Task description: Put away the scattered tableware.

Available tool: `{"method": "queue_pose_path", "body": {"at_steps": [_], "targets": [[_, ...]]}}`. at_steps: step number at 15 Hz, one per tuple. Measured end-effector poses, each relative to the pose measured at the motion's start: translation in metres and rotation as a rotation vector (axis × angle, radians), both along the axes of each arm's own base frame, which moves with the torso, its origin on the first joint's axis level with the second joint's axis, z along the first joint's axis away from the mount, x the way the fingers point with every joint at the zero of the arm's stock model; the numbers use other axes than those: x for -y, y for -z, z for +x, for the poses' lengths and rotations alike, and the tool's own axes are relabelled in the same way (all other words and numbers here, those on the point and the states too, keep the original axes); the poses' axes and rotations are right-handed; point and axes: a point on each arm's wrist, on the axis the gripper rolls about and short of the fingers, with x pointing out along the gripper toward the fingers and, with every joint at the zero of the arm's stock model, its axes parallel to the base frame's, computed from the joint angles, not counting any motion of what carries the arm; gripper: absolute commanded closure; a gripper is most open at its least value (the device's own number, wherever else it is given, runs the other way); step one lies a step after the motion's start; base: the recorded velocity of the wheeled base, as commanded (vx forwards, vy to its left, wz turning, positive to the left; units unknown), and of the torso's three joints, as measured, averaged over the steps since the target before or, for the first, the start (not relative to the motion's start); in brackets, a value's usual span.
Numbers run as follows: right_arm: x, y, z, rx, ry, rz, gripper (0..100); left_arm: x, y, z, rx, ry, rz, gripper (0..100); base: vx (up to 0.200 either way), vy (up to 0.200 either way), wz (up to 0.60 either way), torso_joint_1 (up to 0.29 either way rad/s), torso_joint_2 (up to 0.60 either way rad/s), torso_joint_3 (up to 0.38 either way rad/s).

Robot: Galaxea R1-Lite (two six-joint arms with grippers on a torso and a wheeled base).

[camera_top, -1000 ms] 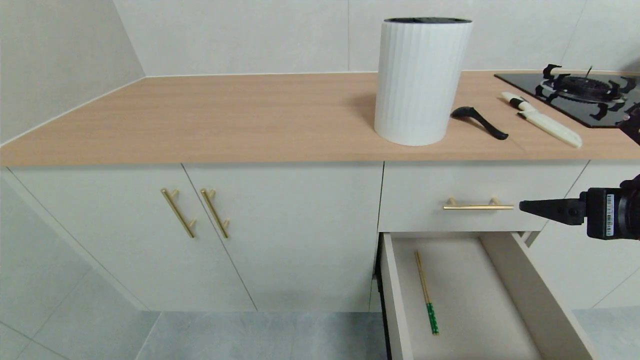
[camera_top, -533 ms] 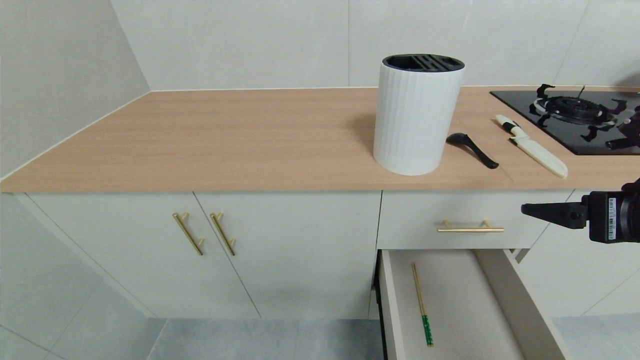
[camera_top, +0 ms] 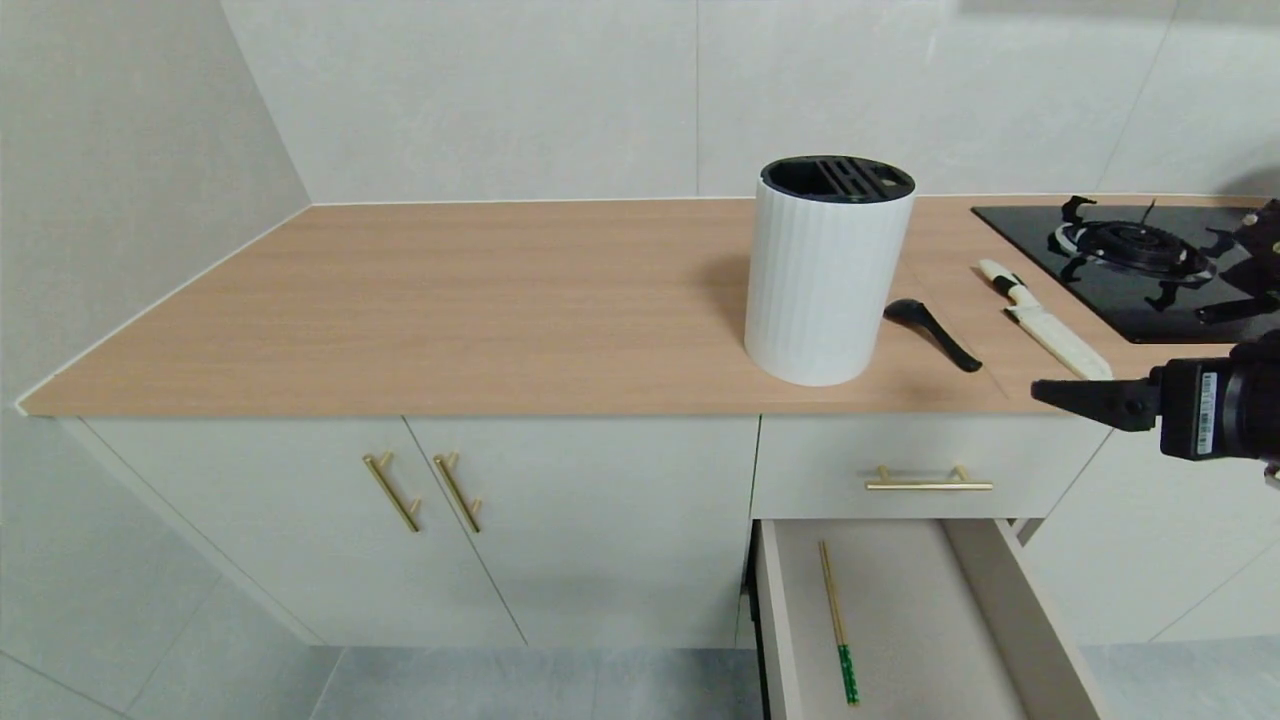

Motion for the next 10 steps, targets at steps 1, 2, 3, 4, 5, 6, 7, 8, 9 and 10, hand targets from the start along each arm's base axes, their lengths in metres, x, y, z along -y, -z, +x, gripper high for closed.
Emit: {"method": "queue_pose_path", "body": {"at_steps": [1,2,3,4,5,6,7,8,9,10], "targets": [[0.001,-0.004,0.010,0.051,0.005,-0.007,0,0.000,0.000,0.000,0.000,0.000,0.000,0,0.000,0.000,0.00,0.000,0.00,0.000],[0.002,-0.008,0.022,0.090,0.009,-0.014,0,0.000,0.000,0.000,0.000,0.000,0.000,0,0.000,0.000,0.00,0.000,0.00,0.000],[0.004,-0.011,0.035,0.115,0.005,-0.025,0,0.000,0.000,0.000,0.000,0.000,0.000,0,0.000,0.000,0.00,0.000,0.00,0.000],[0.007,-0.011,0.050,0.125,-0.040,-0.046,0,0.000,0.000,0.000,0.000,0.000,0.000,0,0.000,0.000,0.00,0.000,0.00,0.000],[0.011,-0.009,0.062,0.127,-0.088,-0.068,0,0.000,0.000,0.000,0.000,0.000,0.000,0,0.000,0.000,0.00,0.000,0.00,0.000],[0.016,-0.006,0.074,0.119,-0.129,-0.084,0,0.000,0.000,0.000,0.000,0.000,0.000,0,0.000,0.000,0.00,0.000,0.00,0.000],[0.021,-0.001,0.087,0.109,-0.158,-0.091,0,0.000,0.000,0.000,0.000,0.000,0.000,0,0.000,0.000,0.00,0.000,0.00,0.000],[0.026,0.004,0.098,0.095,-0.179,-0.089,0,0.000,0.000,0.000,0.000,0.000,0.000,0,0.000,0.000,0.00,0.000,0.00,0.000],[0.029,0.010,0.108,0.089,-0.179,-0.089,0,0.000,0.000,0.000,0.000,0.000,0.000,0,0.000,0.000,0.00,0.000,0.00,0.000],[0.030,0.015,0.118,0.098,-0.172,-0.090,0,0.000,0.000,0.000,0.000,0.000,0.000,0,0.000,0.000,0.00,0.000,0.00,0.000]]}}
